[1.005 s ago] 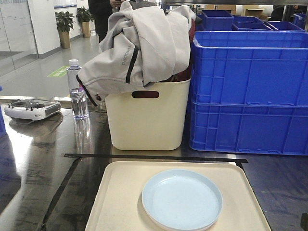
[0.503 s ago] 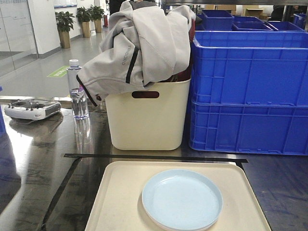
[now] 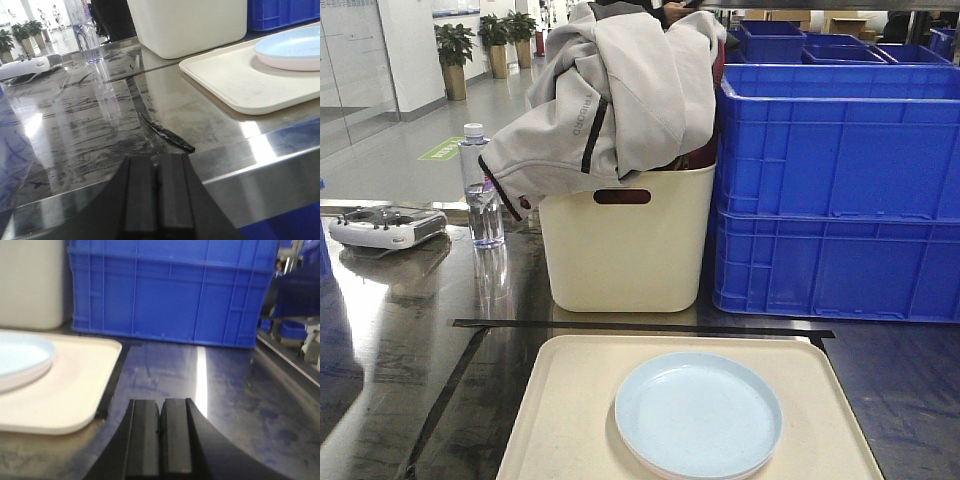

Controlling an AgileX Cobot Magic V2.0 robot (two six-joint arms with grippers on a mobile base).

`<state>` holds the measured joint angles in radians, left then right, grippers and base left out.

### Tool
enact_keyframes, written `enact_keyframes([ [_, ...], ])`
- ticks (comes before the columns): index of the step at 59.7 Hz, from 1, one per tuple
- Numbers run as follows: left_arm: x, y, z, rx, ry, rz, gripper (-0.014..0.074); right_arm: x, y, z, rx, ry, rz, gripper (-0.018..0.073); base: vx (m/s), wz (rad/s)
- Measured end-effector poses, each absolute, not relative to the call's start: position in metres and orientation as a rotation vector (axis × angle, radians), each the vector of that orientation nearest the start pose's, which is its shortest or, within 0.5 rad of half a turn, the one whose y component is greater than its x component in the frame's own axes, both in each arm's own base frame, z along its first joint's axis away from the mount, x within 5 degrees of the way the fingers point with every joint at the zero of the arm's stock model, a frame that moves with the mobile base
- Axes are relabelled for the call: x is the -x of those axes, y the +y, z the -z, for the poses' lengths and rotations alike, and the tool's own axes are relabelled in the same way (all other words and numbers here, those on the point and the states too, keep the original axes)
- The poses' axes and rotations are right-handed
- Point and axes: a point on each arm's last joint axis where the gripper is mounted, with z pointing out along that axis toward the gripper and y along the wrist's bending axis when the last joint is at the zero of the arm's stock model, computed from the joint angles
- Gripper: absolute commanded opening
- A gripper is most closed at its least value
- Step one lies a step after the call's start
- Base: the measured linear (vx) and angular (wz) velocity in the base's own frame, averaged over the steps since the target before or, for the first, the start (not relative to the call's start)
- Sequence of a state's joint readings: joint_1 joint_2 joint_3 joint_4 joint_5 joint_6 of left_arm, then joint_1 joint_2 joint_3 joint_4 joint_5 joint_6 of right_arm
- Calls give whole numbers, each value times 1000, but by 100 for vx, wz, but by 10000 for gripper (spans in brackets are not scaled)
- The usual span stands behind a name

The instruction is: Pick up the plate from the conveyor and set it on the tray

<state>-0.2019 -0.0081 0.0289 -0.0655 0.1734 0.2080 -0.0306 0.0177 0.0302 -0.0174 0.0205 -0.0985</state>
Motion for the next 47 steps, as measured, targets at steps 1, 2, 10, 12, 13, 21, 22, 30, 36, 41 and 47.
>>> enact_keyframes([
  [1,-55,-12,-188,-297,1653,54,-6,-58,-2,-200,65,1546,115,-9,0,0],
  [2,-55,-12,-188,-297,1653,54,-6,-58,-2,-201,62,1542,113,-9,0,0],
  [10,-55,-12,-188,-298,1653,53,-6,-57,-2,-200,60,1538,113,-9,0,0],
  [12,-55,-12,-188,-298,1653,53,-6,-57,-2,-201,59,1537,112,-9,0,0],
  [13,-55,-12,-188,-298,1653,53,-6,-57,-2,-201,59,1537,112,-9,0,0],
  [21,-55,-12,-188,-298,1653,53,-6,-57,-2,-200,58,1542,114,-9,0,0],
  [22,-55,-12,-188,-298,1653,53,-6,-57,-2,-200,58,1543,114,-9,0,0],
  [30,-55,-12,-188,-298,1653,53,-6,-57,-2,-200,57,1546,113,-9,0,0],
  [36,-55,-12,-188,-298,1653,53,-6,-57,-2,-200,57,1547,113,-9,0,0],
  [41,-55,-12,-188,-298,1653,53,-6,-57,-2,-200,56,1547,112,-9,0,0],
  [47,-55,-12,-188,-298,1653,53,-6,-57,-2,-200,56,1547,112,-9,0,0],
])
